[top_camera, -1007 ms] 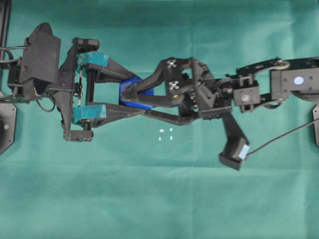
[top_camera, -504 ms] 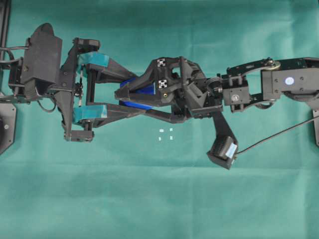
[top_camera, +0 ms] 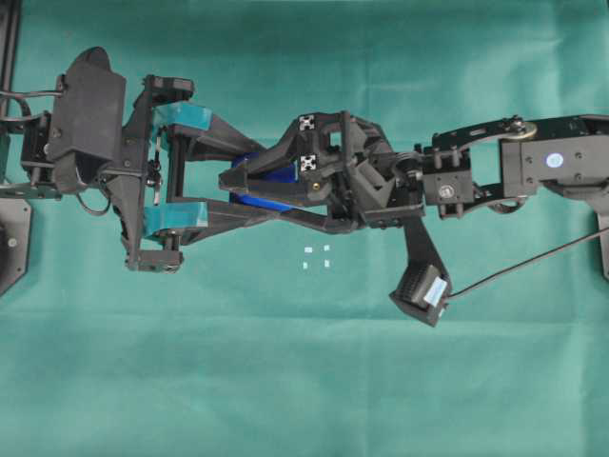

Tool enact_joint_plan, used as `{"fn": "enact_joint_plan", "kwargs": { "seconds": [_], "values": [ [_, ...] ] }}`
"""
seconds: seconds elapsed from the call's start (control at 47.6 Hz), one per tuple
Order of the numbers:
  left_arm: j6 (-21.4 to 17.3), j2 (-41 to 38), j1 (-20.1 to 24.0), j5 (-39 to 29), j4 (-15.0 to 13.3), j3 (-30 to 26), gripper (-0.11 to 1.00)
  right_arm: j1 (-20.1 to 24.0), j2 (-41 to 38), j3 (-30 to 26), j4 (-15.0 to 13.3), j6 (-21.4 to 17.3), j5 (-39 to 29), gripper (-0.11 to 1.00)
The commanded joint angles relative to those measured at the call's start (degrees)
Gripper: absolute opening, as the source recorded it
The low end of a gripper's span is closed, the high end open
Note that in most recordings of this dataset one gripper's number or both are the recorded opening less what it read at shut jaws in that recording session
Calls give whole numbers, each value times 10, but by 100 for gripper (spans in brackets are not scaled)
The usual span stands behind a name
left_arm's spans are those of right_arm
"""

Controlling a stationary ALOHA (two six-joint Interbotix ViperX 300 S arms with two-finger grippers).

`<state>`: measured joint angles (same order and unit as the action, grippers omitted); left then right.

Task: Handover the blue block to the right arm after grasping it with the left arm, then place it in the designated position.
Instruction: 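Close the right gripper on the cube inside the left gripper, then open the left gripper and pull the cube away with the right gripper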

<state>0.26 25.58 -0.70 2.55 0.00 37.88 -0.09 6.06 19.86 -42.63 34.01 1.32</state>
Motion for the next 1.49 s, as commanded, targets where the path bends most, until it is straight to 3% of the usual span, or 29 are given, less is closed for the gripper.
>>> {"fn": "enact_joint_plan", "kwargs": {
  "seconds": [0.0,0.42,0.567,0.672,1.049,1.469],
  "values": [
    [-2,5,1,3,0,-13,47,1,9,-13,3,-3,-2,62],
    [0,5,0,1,0,-17,48,1,9,-13,4,-4,-2,62],
    [1,5,0,2,0,-17,85,1,9,-13,4,-4,-2,62],
    [2,5,0,2,0,-17,100,1,9,-13,4,-4,-2,62],
    [3,19,0,-13,0,-7,100,1,17,-4,4,-4,-2,62],
    [7,71,0,-39,0,30,100,1,77,58,4,-23,-26,62]
  ]
}}
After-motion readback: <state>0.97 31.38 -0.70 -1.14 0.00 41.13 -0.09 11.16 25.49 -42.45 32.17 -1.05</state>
